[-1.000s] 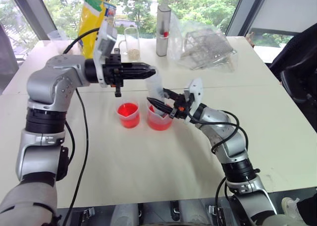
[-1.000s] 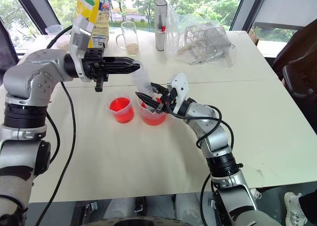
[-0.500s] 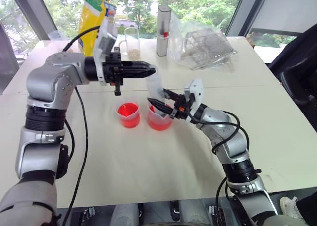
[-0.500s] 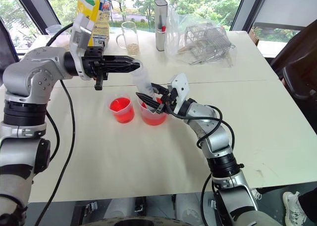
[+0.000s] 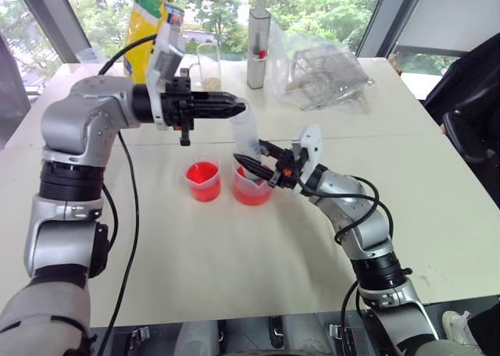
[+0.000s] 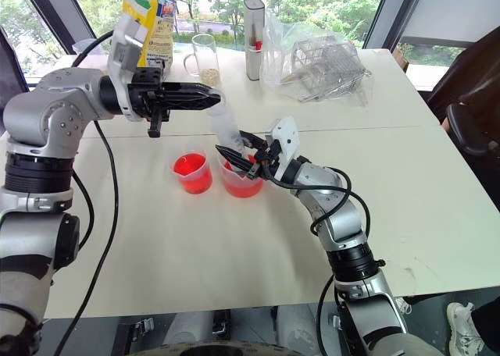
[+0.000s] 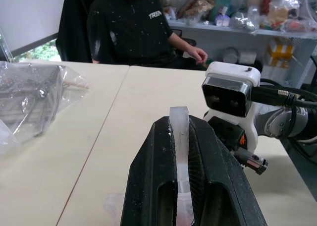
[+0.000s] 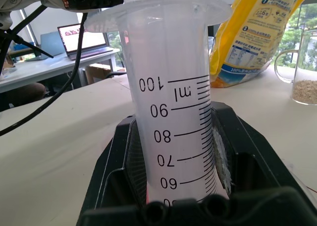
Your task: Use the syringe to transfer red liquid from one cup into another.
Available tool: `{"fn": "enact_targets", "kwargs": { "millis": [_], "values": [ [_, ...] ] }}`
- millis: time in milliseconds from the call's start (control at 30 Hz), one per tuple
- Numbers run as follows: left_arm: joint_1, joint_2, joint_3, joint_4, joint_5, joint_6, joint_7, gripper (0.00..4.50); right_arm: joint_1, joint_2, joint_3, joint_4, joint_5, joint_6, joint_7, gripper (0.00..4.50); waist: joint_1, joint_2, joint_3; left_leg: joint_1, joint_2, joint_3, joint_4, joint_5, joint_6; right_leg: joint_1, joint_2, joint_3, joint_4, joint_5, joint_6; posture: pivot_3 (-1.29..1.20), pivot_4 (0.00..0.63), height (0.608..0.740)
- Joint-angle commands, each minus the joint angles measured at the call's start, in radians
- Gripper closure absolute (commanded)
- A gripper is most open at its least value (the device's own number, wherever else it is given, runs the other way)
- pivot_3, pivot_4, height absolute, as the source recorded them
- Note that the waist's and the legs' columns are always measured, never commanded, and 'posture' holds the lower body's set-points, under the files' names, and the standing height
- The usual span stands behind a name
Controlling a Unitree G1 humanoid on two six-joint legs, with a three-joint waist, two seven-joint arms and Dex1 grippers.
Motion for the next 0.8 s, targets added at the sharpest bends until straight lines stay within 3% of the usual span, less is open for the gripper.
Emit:
{"fn": "enact_targets", "kwargs": {
  "millis": [33, 800],
  "values": [
    [-0.068, 0.027, 0.065, -0.001, 0.009, -0.052, 0.026, 4.47, 0.043, -0.011, 0.059, 0.021, -0.023, 0.031, 0.024, 3.08, 0.000, 0.000, 0.000, 0.000, 0.000, 0.000, 0.000, 0.000, 0.000, 0.000, 0.000, 0.000, 0.000, 0.000, 0.000, 0.00, 0.150, 0.740],
    [-0.086, 0.033, 0.072, 0.018, 0.016, -0.072, 0.035, 4.47, 0.044, -0.018, 0.066, 0.019, -0.024, 0.039, 0.034, 3.08, 0.000, 0.000, 0.000, 0.000, 0.000, 0.000, 0.000, 0.000, 0.000, 0.000, 0.000, 0.000, 0.000, 0.000, 0.000, 0.00, 0.150, 0.740]
  ]
}}
